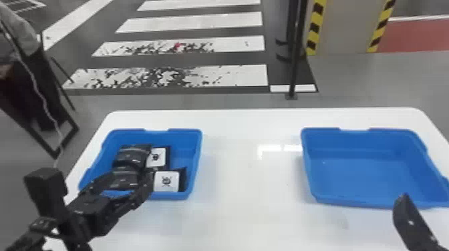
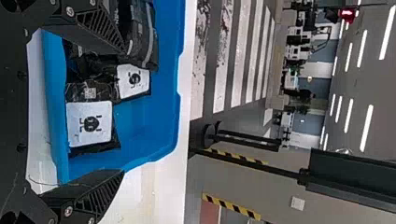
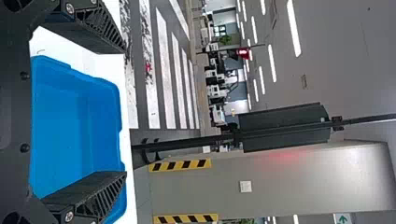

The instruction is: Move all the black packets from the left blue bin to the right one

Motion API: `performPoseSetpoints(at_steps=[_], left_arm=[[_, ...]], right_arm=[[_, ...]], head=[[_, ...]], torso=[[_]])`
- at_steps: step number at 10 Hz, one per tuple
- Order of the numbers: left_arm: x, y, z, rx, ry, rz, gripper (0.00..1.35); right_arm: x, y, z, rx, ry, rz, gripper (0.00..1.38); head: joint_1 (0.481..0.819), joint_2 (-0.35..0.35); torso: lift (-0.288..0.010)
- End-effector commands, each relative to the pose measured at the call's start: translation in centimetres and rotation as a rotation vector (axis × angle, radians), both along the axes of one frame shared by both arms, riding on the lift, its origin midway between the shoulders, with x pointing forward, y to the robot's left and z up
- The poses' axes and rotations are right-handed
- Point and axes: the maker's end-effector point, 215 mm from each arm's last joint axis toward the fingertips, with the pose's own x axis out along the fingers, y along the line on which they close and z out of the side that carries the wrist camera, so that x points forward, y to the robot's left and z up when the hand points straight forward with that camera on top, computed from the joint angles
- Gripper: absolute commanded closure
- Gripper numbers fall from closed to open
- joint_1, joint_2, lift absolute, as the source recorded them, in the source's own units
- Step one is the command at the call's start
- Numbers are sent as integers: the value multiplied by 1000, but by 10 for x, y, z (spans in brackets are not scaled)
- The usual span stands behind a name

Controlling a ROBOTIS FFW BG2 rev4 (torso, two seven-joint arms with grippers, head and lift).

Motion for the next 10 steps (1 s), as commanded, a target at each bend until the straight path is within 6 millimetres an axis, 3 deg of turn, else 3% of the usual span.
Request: performPoseSetpoints(at_steps=[1, 4, 6, 8, 10], left_arm=[[12, 10, -13, -7, 35, 11, 140], [29, 4, -32, -39, 115, -38, 160], [36, 19, -49, -48, 178, -8, 162], [46, 21, -66, -91, 236, -6, 165], [64, 16, -70, -127, 258, -45, 170]], right_arm=[[1, 0, 0, 4, 0, -2, 98], [1, 2, -2, 9, 2, 1, 98], [1, 3, -3, 11, 2, 2, 98], [2, 4, -2, 13, 0, 4, 98], [3, 6, -3, 16, 0, 6, 98]], head=[[695, 148], [695, 160], [695, 155], [695, 172], [695, 170]], torso=[[-140], [-140], [-140], [-140], [-140]])
